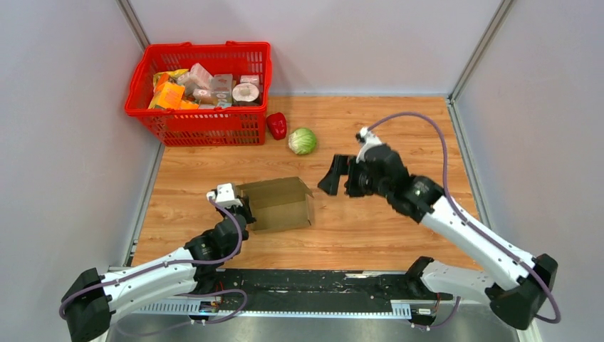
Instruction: Fold the paper box
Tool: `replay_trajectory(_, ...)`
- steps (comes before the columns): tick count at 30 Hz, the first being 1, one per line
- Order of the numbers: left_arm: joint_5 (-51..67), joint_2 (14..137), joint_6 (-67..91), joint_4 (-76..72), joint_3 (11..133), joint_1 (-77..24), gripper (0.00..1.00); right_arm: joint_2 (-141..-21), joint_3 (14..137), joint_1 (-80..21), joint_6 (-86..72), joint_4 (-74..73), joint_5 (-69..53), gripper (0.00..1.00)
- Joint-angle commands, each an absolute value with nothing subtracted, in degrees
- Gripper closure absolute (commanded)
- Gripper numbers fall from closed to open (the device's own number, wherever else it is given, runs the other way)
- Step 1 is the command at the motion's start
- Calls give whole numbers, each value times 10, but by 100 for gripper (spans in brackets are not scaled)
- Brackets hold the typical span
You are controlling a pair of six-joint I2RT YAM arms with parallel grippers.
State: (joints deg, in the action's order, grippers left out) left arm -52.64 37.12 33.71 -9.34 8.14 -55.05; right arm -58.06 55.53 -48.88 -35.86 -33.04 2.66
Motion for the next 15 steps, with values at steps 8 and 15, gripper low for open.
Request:
replay_trajectory(8, -502, 444, 252, -88, 124, -554, 99, -862, 722, -266, -506, -315, -380, 0)
replay_trajectory(15, -502, 482, 229, -121, 133, -555, 100, -897, 695, -281, -550, -308, -387, 2)
